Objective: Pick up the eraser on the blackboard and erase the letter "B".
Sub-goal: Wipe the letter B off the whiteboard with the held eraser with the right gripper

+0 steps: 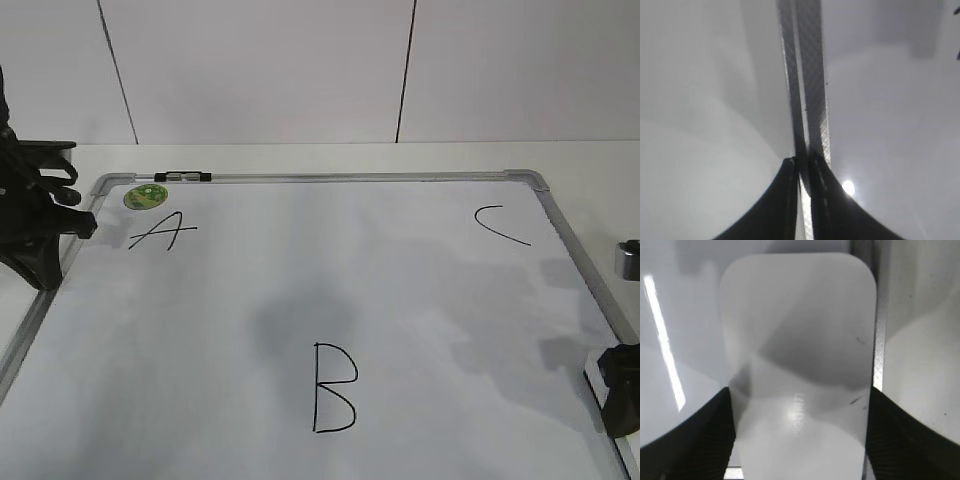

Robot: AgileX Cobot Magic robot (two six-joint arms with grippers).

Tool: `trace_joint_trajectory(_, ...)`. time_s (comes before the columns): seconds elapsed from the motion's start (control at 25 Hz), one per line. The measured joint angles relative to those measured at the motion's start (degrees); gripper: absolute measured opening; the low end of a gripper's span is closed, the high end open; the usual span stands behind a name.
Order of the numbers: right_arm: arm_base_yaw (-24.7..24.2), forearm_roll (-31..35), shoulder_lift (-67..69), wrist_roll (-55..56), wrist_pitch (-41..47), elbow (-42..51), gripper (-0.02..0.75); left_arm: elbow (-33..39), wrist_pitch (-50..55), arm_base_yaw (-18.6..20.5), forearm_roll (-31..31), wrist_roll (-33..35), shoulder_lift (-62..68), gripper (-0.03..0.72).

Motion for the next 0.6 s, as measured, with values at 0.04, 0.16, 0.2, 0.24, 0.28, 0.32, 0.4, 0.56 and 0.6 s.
trace_joint_trajectory(0.04,0.0,0.0,0.0,0.0,0.0,0.0,0.561,0.0,0.0,0.0,0.0,0.0,0.0,0.024)
trace_joint_trajectory(0.16,0.0,0.05,0.03,0.0,0.88,-0.51,0.561,0.0,0.1,0.0,-0.08,0.0,0.0,0.024)
trace_joint_trajectory(0.2,0.0,-0.06,0.13,0.0,1.46,-1.07,0.561,0.0,0.1,0.0,-0.08,0.0,0.0,0.024)
trace_joint_trajectory(0.24,0.0,-0.38,0.13,0.0,2.34,-1.65,0.56,0.0,0.1,0.0,-0.08,0.0,0.0,0.024)
trace_joint_trajectory(0.28,0.0,-0.79,0.13,0.11,3.13,-2.2,0.56,0.0,0.1,0.0,-0.08,0.0,0.0,0.024)
trace_joint_trajectory(0.32,0.0,-1.03,0.13,0.11,3.65,-2.91,0.559,0.0,0.1,0.0,-0.08,0.0,0.0,0.024)
trace_joint_trajectory(0.4,0.0,-1.16,0.13,0.11,5.27,-4.36,0.559,0.0,0.1,0.0,-0.08,0.0,0.0,0.024)
trace_joint_trajectory(0.56,0.0,-0.68,0.13,0.11,9.41,-7.25,0.559,0.0,0.1,0.0,-0.08,0.0,0.0,0.024)
trace_joint_trajectory(0.6,0.0,-0.1,0.13,-0.11,10.09,-7.99,0.559,0.0,0.1,0.0,-0.08,0.0,0.0,0.024)
